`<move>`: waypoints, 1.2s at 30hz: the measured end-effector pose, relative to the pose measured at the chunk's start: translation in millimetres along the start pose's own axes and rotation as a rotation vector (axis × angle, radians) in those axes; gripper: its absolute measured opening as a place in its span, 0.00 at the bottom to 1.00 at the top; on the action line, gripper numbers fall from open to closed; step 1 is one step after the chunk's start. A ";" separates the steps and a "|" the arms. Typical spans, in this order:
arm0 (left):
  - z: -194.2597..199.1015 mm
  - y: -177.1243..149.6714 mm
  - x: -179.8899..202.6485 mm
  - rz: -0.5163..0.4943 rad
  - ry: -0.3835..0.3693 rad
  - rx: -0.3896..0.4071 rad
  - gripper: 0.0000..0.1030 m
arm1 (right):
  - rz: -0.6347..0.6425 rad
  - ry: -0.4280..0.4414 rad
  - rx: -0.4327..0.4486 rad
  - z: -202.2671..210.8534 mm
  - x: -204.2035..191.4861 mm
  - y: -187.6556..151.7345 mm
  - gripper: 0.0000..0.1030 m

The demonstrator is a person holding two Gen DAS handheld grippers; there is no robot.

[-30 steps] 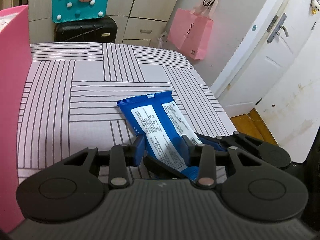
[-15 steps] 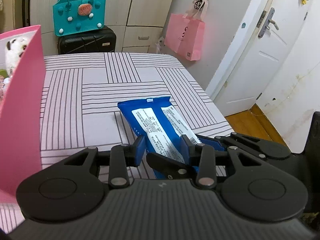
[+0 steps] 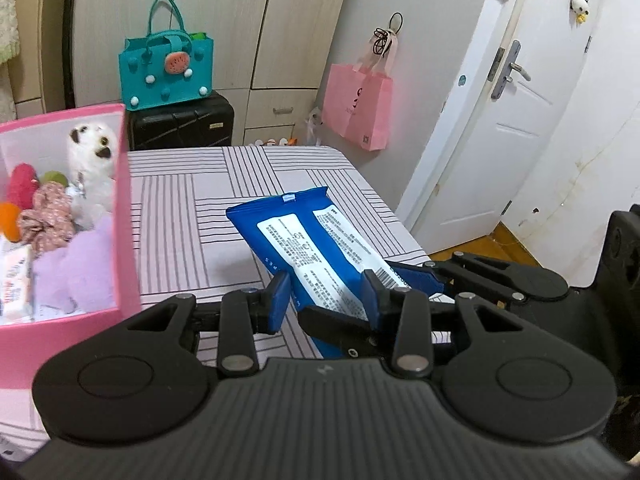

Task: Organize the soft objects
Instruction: 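Carry blue wipes pack with right tool while left tool carries it too, over the box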

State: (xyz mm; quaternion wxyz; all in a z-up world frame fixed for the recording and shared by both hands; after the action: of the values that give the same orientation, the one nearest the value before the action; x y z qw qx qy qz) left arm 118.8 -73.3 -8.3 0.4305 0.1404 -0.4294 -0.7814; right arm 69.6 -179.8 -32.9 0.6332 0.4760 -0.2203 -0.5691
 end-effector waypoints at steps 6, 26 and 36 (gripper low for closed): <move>43.5 3.8 -2.4 -0.020 0.009 0.043 0.36 | 0.061 0.036 0.025 17.0 -31.7 14.2 0.59; 121.8 12.2 -88.1 0.045 0.133 0.190 0.36 | 0.146 0.223 -0.009 -37.1 -116.9 69.2 0.59; 115.7 32.6 -143.5 0.102 0.183 0.212 0.36 | 0.160 0.231 -0.024 -92.9 -136.5 96.5 0.59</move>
State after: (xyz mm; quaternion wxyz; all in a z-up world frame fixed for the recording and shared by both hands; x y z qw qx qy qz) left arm 153.3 95.7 64.5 0.4897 0.2336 -0.4753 -0.6927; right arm 160.3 -29.8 43.6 0.7034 0.5117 -0.1762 -0.4608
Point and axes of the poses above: each gripper's, at about its wrist camera, not at the fingertips, and z roughly against the way its jaws point, x to its right, y to its top, the point moved 2 cm from there along -z, roughly the way its jaws point, and after that the axes turned 8 degrees about -z, right-handed, at the moved point
